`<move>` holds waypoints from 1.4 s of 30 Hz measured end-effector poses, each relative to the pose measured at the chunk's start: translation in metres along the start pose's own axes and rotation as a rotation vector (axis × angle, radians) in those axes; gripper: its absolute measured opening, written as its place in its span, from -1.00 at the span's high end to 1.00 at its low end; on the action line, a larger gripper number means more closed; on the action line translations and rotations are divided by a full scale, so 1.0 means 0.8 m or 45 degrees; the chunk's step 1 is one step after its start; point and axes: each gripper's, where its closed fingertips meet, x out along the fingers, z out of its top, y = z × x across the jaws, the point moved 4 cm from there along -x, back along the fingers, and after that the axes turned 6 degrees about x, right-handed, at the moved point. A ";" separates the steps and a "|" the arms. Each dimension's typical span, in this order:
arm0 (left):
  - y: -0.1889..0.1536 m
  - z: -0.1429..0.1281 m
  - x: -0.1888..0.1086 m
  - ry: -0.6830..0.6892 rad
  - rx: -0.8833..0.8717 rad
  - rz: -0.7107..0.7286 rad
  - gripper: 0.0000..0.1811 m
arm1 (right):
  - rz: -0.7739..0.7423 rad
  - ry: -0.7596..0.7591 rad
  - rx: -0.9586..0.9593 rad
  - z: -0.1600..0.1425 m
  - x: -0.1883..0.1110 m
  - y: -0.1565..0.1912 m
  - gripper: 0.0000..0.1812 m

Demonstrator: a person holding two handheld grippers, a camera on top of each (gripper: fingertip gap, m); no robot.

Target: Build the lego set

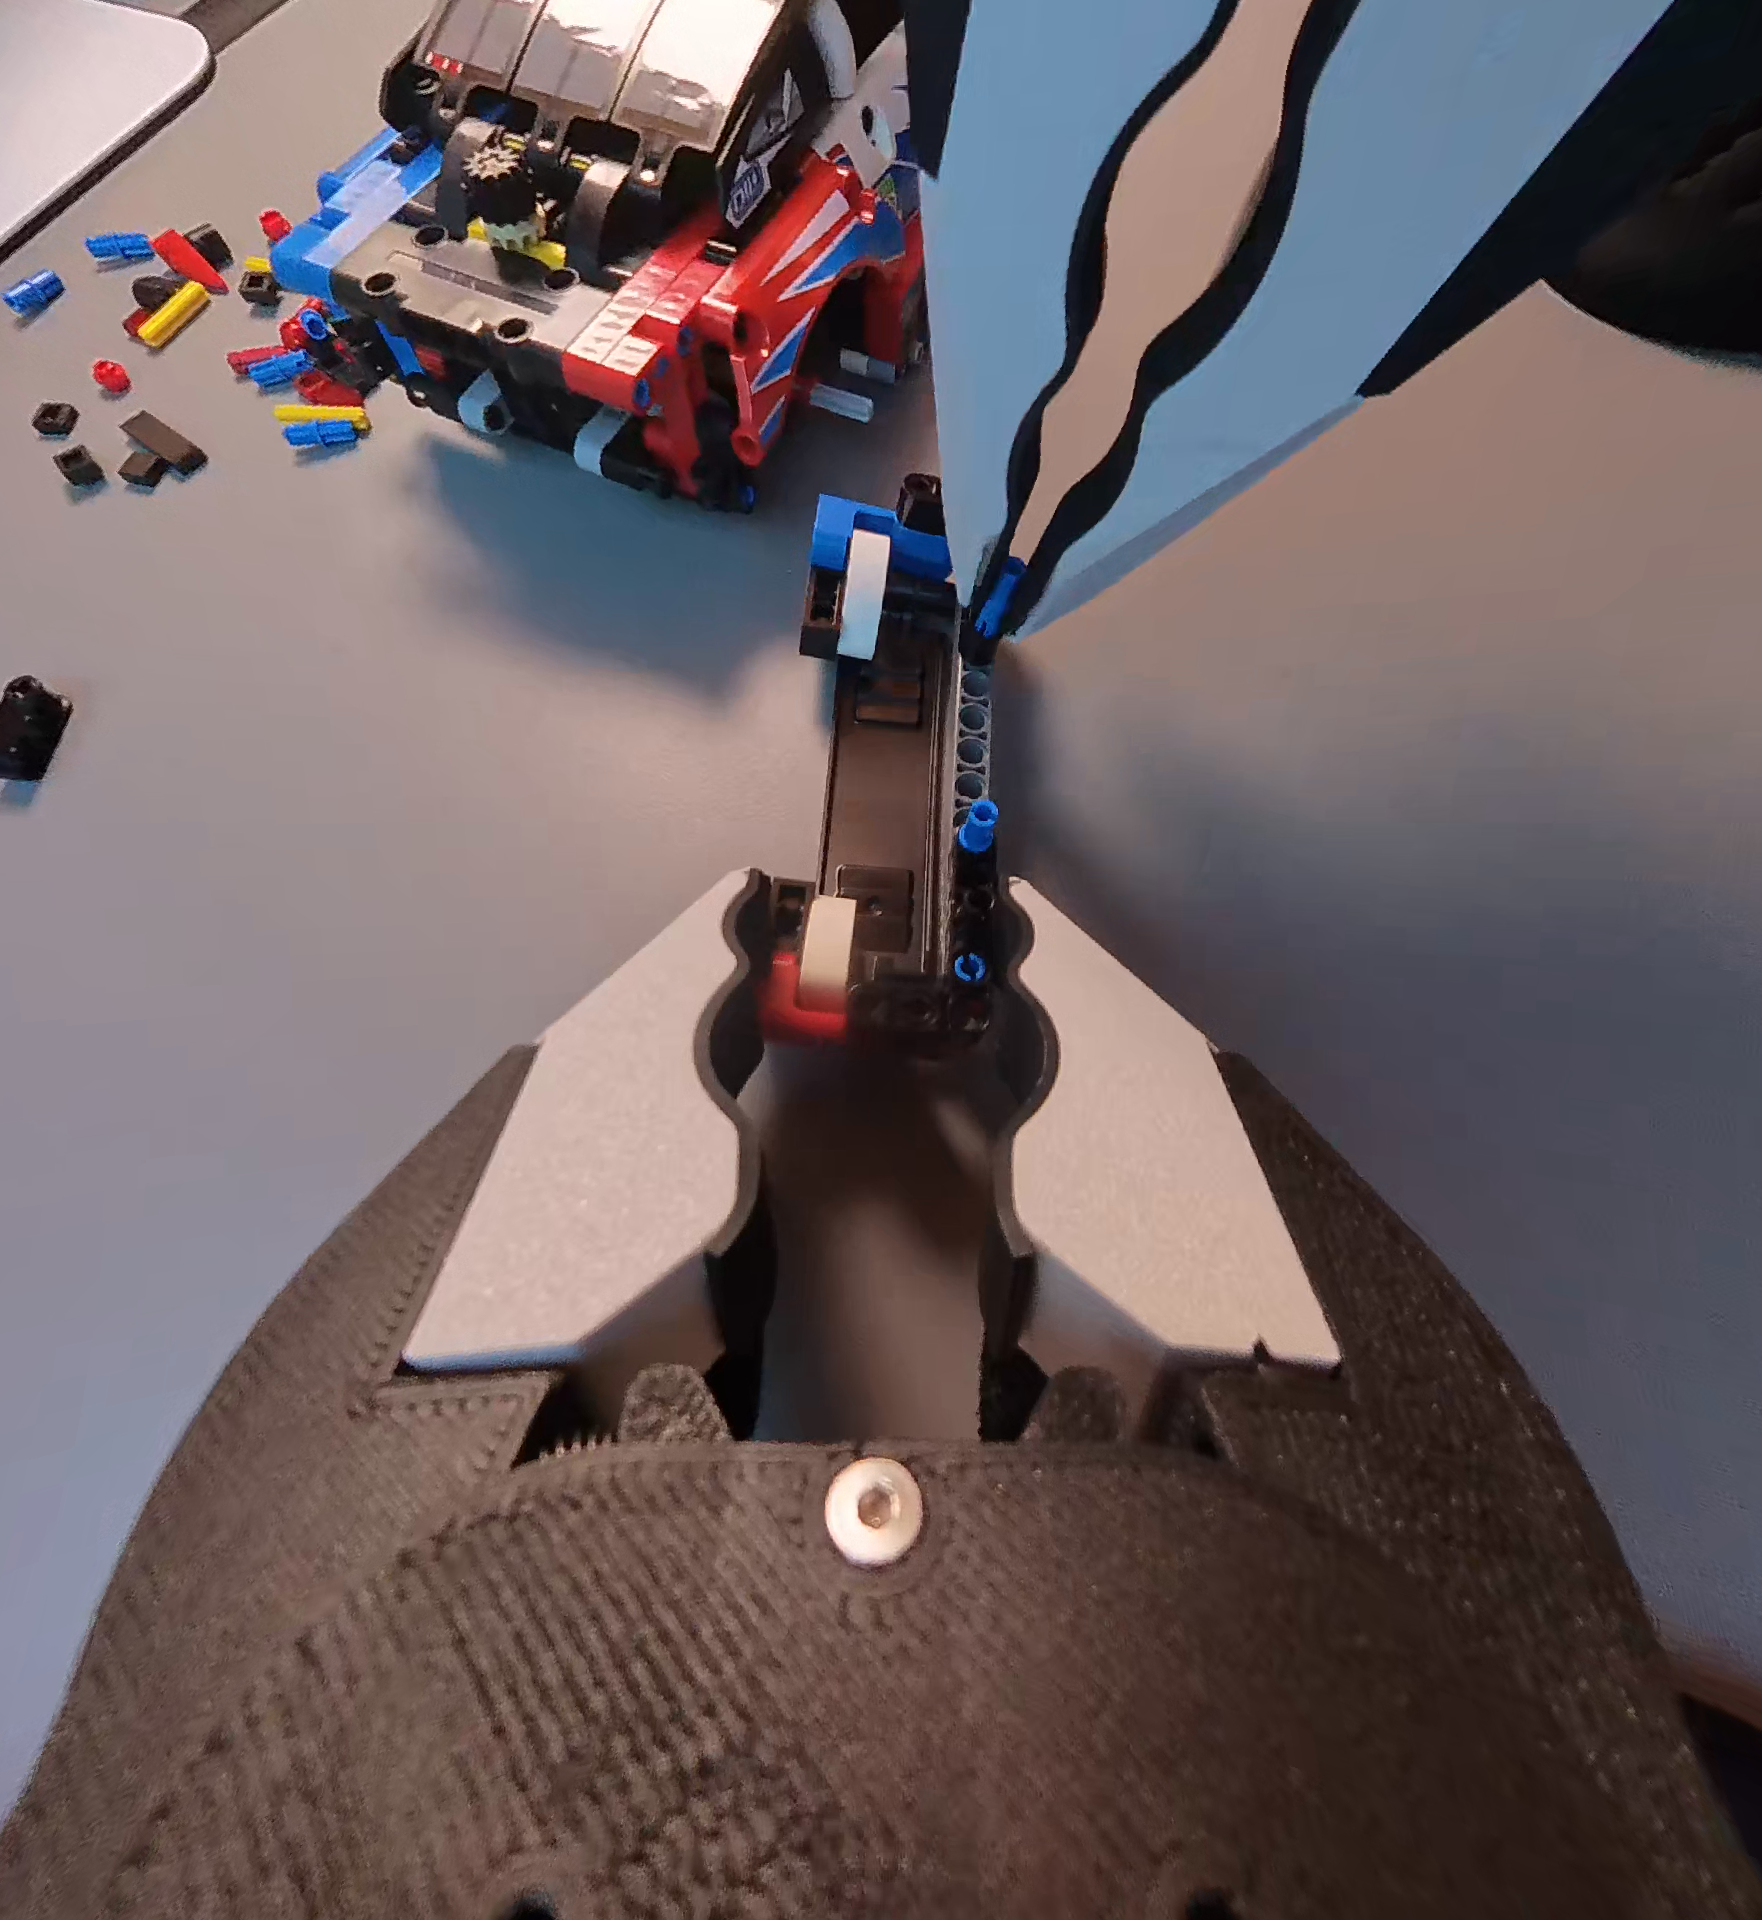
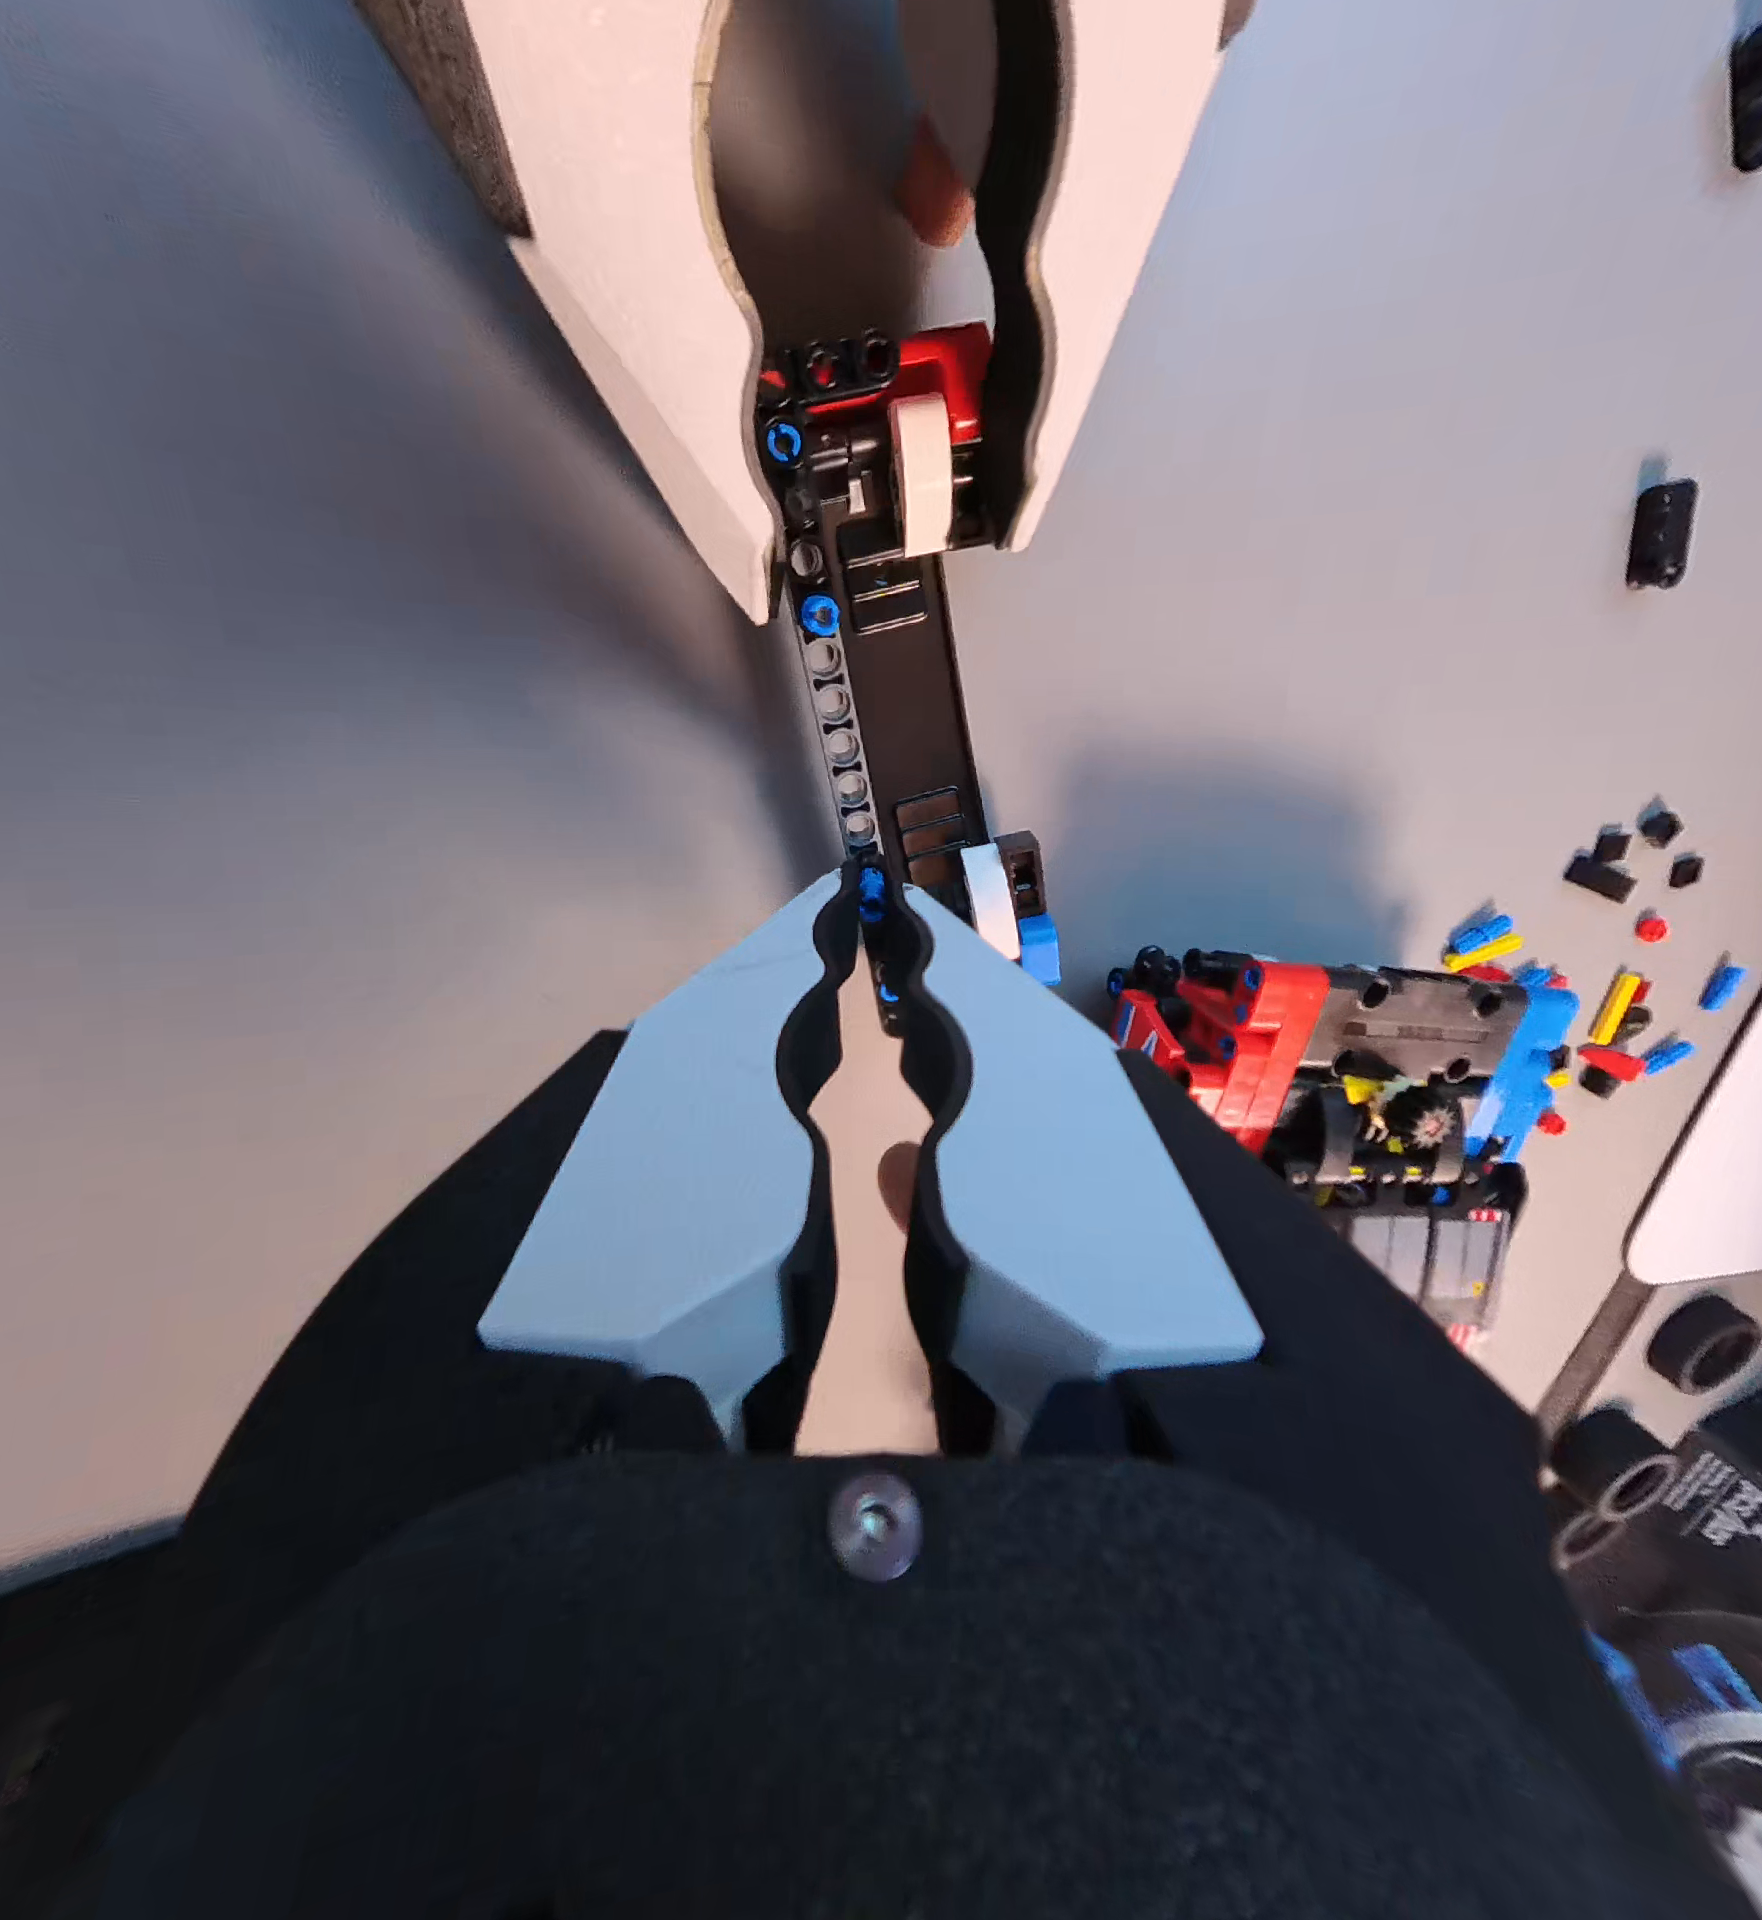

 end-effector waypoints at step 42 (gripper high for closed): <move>0.002 -0.001 -0.001 -0.003 -0.013 -0.012 0.55 | 0.119 0.025 0.099 0.002 0.002 -0.003 0.99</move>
